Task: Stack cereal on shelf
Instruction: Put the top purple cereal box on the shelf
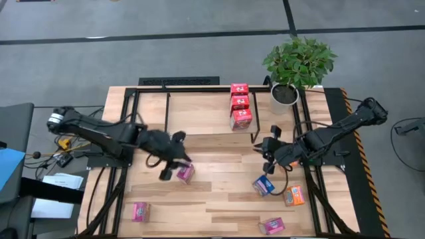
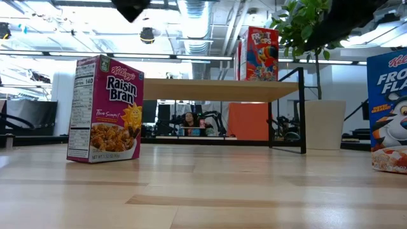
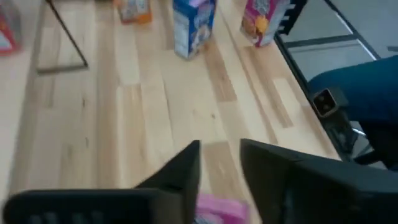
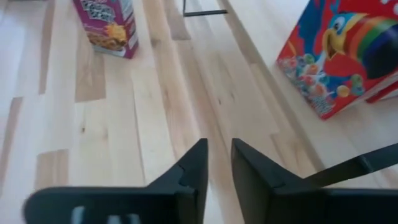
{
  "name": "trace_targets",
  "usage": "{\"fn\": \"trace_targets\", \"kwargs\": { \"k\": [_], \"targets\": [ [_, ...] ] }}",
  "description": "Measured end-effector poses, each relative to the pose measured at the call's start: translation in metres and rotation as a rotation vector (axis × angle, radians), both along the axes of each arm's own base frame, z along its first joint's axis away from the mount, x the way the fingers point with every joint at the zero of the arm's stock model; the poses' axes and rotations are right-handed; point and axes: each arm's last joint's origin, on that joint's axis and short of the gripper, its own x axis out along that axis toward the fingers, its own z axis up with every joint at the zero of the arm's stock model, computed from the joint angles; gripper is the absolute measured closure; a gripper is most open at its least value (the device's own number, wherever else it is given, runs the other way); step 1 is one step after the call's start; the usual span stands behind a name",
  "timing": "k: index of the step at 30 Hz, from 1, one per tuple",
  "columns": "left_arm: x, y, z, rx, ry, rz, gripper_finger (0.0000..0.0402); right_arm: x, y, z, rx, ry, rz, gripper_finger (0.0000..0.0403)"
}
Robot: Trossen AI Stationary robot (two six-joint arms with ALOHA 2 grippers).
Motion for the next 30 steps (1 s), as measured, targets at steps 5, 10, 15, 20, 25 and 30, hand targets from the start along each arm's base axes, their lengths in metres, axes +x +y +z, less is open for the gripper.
{"fn": "trace_targets", "kwargs": {
  "k": [5,10,15,20,25,30],
  "targets": [
    [-0.015,-0.030,-0.007,-0.032,0.088,0.078,0.0198,0.001,-0.001,0.000,-0.003,-0.005,-0.011,0.0253],
    [-0.013,-0.044,-0.028,-0.016,0.202,0.211,0.0133,0.002,-0.006,0.000,-0.004,-0.006,-0.040,0.0206],
    [-0.004,-0.050,-0.051,-0.057,0.321,0.323,0.0105,0.004,-0.010,0.000,-0.004,-0.007,-0.059,0.0183],
    [0.003,-0.054,-0.065,-0.142,0.385,0.431,0.0097,0.004,-0.012,0.000,-0.005,-0.006,-0.069,0.0186],
    [0.005,-0.055,-0.067,-0.249,0.414,0.488,0.0096,0.004,-0.013,0.000,-0.006,-0.005,-0.071,0.0198],
    [0.008,-0.048,-0.066,-0.316,0.411,0.560,0.0096,0.004,-0.012,0.000,-0.005,-0.004,-0.068,0.0206]
  ]
}}
